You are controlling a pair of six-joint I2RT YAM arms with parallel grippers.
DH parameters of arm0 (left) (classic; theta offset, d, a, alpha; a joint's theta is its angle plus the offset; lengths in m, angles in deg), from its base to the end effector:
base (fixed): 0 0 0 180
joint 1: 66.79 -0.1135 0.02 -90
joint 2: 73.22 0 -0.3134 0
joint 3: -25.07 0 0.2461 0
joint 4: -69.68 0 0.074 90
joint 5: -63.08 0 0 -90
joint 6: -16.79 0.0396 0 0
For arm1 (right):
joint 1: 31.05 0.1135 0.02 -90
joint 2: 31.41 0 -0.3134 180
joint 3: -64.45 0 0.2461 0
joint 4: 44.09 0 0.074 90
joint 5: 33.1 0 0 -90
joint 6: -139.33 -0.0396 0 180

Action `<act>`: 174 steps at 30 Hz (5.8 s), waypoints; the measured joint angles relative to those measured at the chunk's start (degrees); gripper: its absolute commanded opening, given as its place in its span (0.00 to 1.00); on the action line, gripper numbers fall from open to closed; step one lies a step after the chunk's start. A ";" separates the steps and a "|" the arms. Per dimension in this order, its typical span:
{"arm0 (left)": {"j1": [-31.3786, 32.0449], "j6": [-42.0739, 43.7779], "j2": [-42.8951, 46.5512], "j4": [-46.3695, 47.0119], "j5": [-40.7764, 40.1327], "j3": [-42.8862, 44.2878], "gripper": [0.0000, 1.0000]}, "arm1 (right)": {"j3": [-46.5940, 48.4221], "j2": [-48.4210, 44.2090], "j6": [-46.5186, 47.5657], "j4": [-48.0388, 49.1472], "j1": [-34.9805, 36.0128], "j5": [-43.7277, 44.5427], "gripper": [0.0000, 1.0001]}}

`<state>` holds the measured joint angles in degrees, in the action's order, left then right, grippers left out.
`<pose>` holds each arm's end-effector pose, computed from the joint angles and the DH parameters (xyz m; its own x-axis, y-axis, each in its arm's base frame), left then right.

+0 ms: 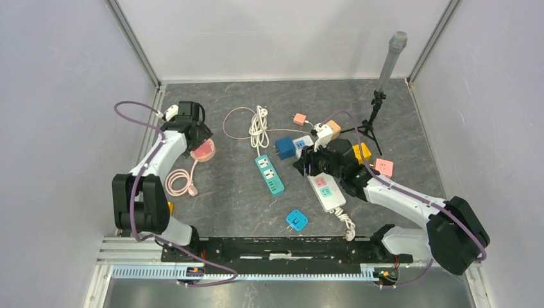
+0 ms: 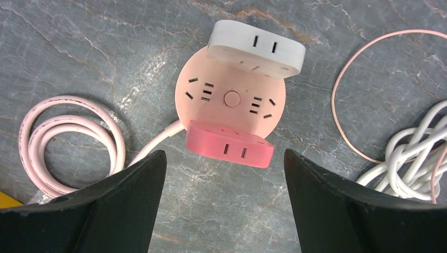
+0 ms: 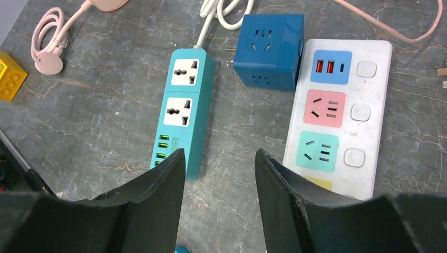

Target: Pull the plug off the socket

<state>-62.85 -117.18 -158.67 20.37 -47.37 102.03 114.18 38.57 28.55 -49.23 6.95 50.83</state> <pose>0.2980 -0.0067 0.2956 -0.5233 -0.6160 -0.5888 -0.6735 0.7223 -0.1572 0.1913 0.1548 0.2742 -0.5598 0.0103 -0.8286 -0.5229 0.7713 0.3629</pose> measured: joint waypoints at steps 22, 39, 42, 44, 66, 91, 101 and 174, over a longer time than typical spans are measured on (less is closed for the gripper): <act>-0.33 -3.65 -5.60 2.62 6.40 1.36 0.38 | -2.67 -2.19 0.28 1.70 0.00 0.81 0.51; 4.44 6.60 1.42 3.54 26.60 -6.95 0.43 | -0.81 6.43 -0.79 5.97 1.44 -3.98 0.72; 5.18 6.91 4.48 2.19 27.04 -8.66 0.47 | 2.25 10.97 -0.17 8.59 5.16 -4.76 0.78; 5.14 6.99 6.58 1.31 26.32 -8.81 0.49 | 5.97 14.49 0.11 9.84 7.67 -5.01 0.78; 5.11 6.97 19.37 -4.66 14.91 -8.48 0.71 | 39.04 54.29 0.17 21.97 11.43 -0.31 0.27; 5.14 6.88 12.59 -1.33 21.24 -11.82 0.71 | 22.10 38.69 -10.56 14.82 24.37 28.74 0.45; 5.95 5.95 10.38 -1.51 19.26 -13.81 0.46 | 23.85 38.18 -6.99 9.99 22.84 25.51 0.52; 9.44 0.28 12.33 5.07 21.81 -24.63 0.28 | 37.09 43.80 4.76 2.01 17.35 7.52 0.00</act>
<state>-53.40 -116.89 -146.35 25.44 -25.56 77.40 151.27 82.37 33.32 -47.22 24.30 58.35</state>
